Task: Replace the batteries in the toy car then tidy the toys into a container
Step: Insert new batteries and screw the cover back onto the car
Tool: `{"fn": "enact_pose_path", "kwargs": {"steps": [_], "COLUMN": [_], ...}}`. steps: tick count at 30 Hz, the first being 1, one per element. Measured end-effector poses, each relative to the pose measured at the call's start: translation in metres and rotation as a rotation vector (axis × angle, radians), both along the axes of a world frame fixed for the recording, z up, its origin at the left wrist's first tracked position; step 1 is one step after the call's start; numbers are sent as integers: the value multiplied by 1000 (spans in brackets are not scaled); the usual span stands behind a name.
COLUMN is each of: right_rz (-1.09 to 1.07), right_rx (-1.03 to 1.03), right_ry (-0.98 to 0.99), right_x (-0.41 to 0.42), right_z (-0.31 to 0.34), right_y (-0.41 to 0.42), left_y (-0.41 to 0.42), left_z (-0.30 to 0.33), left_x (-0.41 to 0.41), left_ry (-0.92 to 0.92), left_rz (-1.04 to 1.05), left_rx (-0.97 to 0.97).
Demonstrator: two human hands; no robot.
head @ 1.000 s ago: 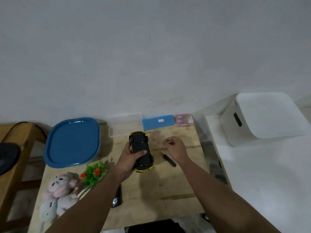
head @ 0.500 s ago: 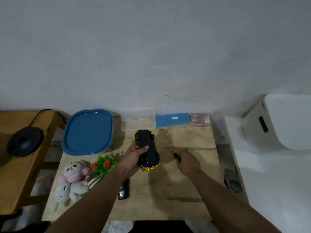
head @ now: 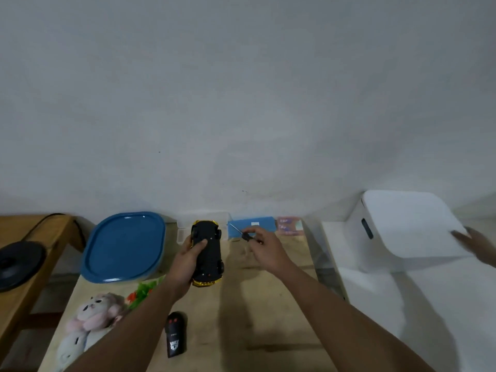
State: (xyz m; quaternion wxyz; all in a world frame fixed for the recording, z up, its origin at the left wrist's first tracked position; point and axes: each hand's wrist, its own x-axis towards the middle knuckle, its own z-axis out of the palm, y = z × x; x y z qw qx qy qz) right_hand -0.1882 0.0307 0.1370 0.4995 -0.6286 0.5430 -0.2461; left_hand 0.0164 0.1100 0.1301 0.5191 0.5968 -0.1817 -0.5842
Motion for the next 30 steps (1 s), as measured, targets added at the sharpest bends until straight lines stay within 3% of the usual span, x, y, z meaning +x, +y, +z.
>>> {"fn": "enact_pose_path", "kwargs": {"steps": [9,30], "right_rz": [155,153], "right_rx": [-237,-313], "right_ry": [74,111], "right_x": [19,19], "right_z": [31,40], "right_y": [25,48], "left_y": [-3,8], "left_z": [24,24], "left_x": [-5,-8], "left_ry": [-103,-100], "left_rz": [3,62], "left_rx": [-137,-166]}}
